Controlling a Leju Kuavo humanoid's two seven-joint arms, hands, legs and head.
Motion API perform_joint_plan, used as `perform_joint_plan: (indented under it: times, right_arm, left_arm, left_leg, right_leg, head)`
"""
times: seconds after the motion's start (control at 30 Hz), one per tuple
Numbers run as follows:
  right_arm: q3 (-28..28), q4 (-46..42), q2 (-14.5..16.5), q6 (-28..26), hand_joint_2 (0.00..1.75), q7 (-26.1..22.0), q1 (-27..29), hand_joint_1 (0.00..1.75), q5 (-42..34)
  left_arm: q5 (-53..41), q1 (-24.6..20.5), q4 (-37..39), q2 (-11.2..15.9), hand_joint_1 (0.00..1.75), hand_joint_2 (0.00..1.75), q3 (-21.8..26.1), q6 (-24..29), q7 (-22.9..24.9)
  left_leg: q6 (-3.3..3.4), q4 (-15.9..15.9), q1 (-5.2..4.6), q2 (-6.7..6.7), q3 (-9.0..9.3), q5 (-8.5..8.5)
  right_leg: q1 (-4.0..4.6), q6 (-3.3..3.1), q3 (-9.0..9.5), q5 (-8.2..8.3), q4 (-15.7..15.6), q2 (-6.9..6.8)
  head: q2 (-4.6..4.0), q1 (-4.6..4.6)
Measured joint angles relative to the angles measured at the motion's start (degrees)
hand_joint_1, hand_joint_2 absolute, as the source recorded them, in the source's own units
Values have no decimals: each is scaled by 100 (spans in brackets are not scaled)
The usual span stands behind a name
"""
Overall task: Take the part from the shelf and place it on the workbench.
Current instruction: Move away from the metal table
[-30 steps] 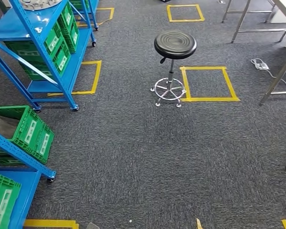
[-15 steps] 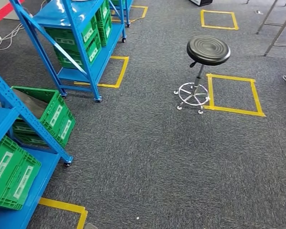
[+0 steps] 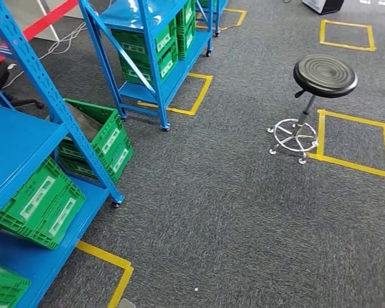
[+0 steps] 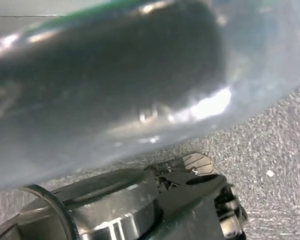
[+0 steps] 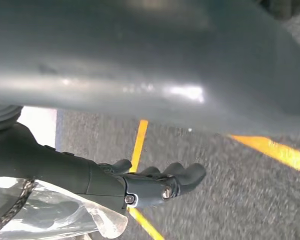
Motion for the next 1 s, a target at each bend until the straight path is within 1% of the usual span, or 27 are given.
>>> perform_joint_plan:
  times: [0.07, 0.1, 0.13, 0.17, 0.2, 0.23, 0.27, 0.3, 0.33, 0.37, 0.4, 0.47, 0.5, 0.53, 0.57, 0.6, 0.63, 0.67, 0.7, 0.73, 0.77, 0.8, 0.83, 0.87, 0.9, 0.93, 1.0]
  right_arm:
    - [1, 3, -3, -10, 0, -14, 10, 0, 8]
    - [1, 4, -5, -15, 0, -20, 20, 0, 11]
    - [1, 4, -5, -14, 0, -21, 32, 0, 14]
    - [1, 4, -5, -15, 0, -21, 39, 0, 16]
    - [1, 4, -5, -15, 0, -20, 40, 0, 19]
    - [1, 4, -5, -15, 0, -20, 34, 0, 22]
    - [1, 4, -5, -15, 0, -19, 25, 0, 26]
    - [1, 4, -5, -14, 0, -19, 18, 0, 31]
    - [1, 5, -5, -15, 0, -18, 11, 0, 35]
    - [1, 6, -5, -15, 0, -16, 6, 0, 39]
    - [2, 6, -4, -16, 0, -15, -3, 0, 44]
    - [3, 7, -4, -17, 0, -13, -30, 0, 52]
    - [3, 7, -4, -17, 0, -13, -42, 0, 55]
    - [3, 7, -4, -19, 0, -15, -47, 0, 56]
    - [4, 7, -5, -21, 0, -18, -49, 0, 57]
    - [4, 7, -5, -23, 0, -20, -42, 0, 59]
    - [5, 7, -5, -25, 0, -21, -35, 0, 61]
    - [5, 7, -5, -25, 0, -19, -24, 0, 61]
    - [5, 7, -5, -25, 0, -17, -13, 0, 62]
    - [5, 7, -6, -25, 0, -15, -5, 0, 61]
    - [4, 7, -8, -25, 0, -13, 1, 0, 61]
    - [4, 7, -9, -25, 0, -13, 2, 0, 61]
    - [4, 8, -11, -25, 0, -14, 1, 0, 61]
    - [5, 9, -11, -26, 0, -19, 2, 0, 62]
    - [7, 11, -12, -27, 0, -23, 3, 0, 66]
    - [8, 13, -13, -29, 0, -25, 3, 0, 69]
    - [10, 14, -14, -34, 0, -27, 5, 0, 75]
  left_arm:
    - [4, -2, 1, 7, 0, 0, -12, 8, -4]
    - [5, -7, 1, 8, 0, 0, -16, 12, -4]
    - [6, -9, 0, 10, 0, 0, -19, 16, -5]
    - [5, -6, 0, 11, 0, 0, -21, 19, -5]
    - [5, 1, 0, 11, 0, 0, -22, 23, -5]
    - [4, 8, 0, 11, 0, 0, -24, 28, -5]
    - [4, 11, 1, 15, 0, 0, -24, 35, -5]
    - [4, 5, 1, 19, 0, 0, -25, 41, -4]
    - [5, -3, 1, 22, 0, 0, -25, 46, -4]
    - [6, -11, 1, 26, 0, 0, -25, 50, -4]
    - [8, -14, 1, 29, 0, 0, -26, 53, -3]
    - [15, -7, 1, 37, 0, 0, -27, 55, -3]
    - [18, -2, 1, 38, 0, 0, -27, 55, -3]
    - [20, -1, 1, 39, 0, 0, -27, 55, -3]
    - [20, -5, 1, 38, 0, 0, -27, 55, -3]
    - [20, -12, 1, 37, 0, 0, -27, 54, -3]
    - [20, -21, 1, 35, 0, 0, -27, 54, -3]
    - [20, -24, 1, 33, 0, 0, -27, 53, -3]
    - [20, -21, 1, 30, 0, 0, -27, 52, -3]
    - [20, -16, 1, 29, 0, 0, -27, 52, -3]
    - [20, -12, 1, 29, 0, 0, -27, 52, -3]
    - [20, -12, 1, 28, 0, 0, -27, 52, -3]
    - [20, -14, 1, 29, 0, 0, -27, 53, -3]
    - [21, -20, 0, 28, 0, 0, -27, 55, -3]
    - [23, -26, 0, 27, 0, 0, -27, 61, -4]
    - [25, -27, 0, 27, 0, 0, -28, 68, -5]
    - [25, -11, 1, 28, 0, 0, -29, 80, -7]
  left_leg:
    - [-43, 496, 8, 303, -208, -339]
    - [-71, 891, 20, 441, -362, -555]
    - [-96, 1247, 37, 513, -493, -708]
    - [-115, 1463, 52, 549, -553, -759]
    - [-129, 1503, 63, 578, -525, -719]
    - [-132, 1272, 71, 610, -368, -575]
    - [-120, 879, 71, 682, -126, -400]
    - [-94, 456, 48, 795, 128, -288]
    - [-52, 129, 22, 895, 322, -215]
    - [-5, -63, -8, 968, 433, -208]
    - [39, -123, -37, 984, 458, -236]
    - [106, -154, -46, 905, 442, -235]
    - [134, -184, -32, 862, 450, -219]
    - [164, -218, -11, 822, 463, -199]
    - [192, -247, 12, 771, 471, -180]
    - [212, -260, 28, 714, 468, -166]
    - [224, -262, 34, 653, 457, -162]
    - [228, -258, 36, 581, 447, -160]
    - [227, -253, 37, 507, 447, -162]
    - [222, -245, 40, 430, 451, -167]
    - [210, -232, 47, 348, 457, -175]
    - [189, -210, 56, 273, 463, -191]
    - [159, -179, 62, 201, 452, -213]
    - [125, -131, 64, 132, 424, -236]
    - [88, -93, 68, 72, 386, -248]
    - [52, -67, 72, 9, 345, -247]
    - [-9, -46, 92, -77, 294, -236]
  right_leg:
    - [1, -56, 10, 42, -27, -175]
    - [14, -70, -12, 47, -26, -266]
    - [26, -75, -32, 47, -24, -364]
    - [33, -77, -50, 42, -22, -456]
    - [40, -77, -65, 34, -21, -548]
    - [43, -74, -64, 23, -21, -625]
    - [46, -65, -47, 9, -21, -694]
    - [54, -46, -32, -8, -20, -756]
    - [60, -22, -12, -24, -20, -814]
    - [65, 10, 13, -39, -19, -864]
    - [68, 42, 40, -50, -20, -912]
    - [69, 96, 108, -63, -31, -997]
    - [64, 120, 115, -86, -21, -976]
    - [61, 140, 83, -144, 39, -876]
    - [52, 160, -17, -263, 226, -717]
    - [34, 176, -188, -426, 541, -530]
    - [24, 190, -396, -597, 933, -389]
    - [11, 207, -635, -735, 1356, -313]
    - [0, 220, -814, -766, 1632, -287]
    - [-8, 232, -903, -677, 1699, -276]
    - [-19, 244, -897, -484, 1560, -263]
    - [-34, 255, -785, -216, 1213, -224]
    - [-57, 269, -647, -17, 841, -83]
    - [-81, 269, -514, 105, 522, 62]
    - [-95, 259, -432, 152, 327, 183]
    - [-97, 235, -399, 123, 265, 262]
    - [-86, 158, -390, 126, 256, 153]
  head:
    - [0, -28]
    - [0, -40]
    - [0, -39]
    - [0, -37]
    - [0, -38]
    - [0, -38]
    - [0, -39]
    - [0, -39]
    - [0, -33]
    - [0, -31]
    - [0, -31]
    - [0, -38]
    - [0, -44]
    - [0, -31]
    - [0, -13]
    - [0, 9]
    - [0, 34]
    - [0, 42]
    - [0, 43]
    - [0, 43]
    - [0, 42]
    - [0, 42]
    - [0, 45]
    - [0, 45]
    - [0, 47]
    - [0, 49]
    - [0, 51]
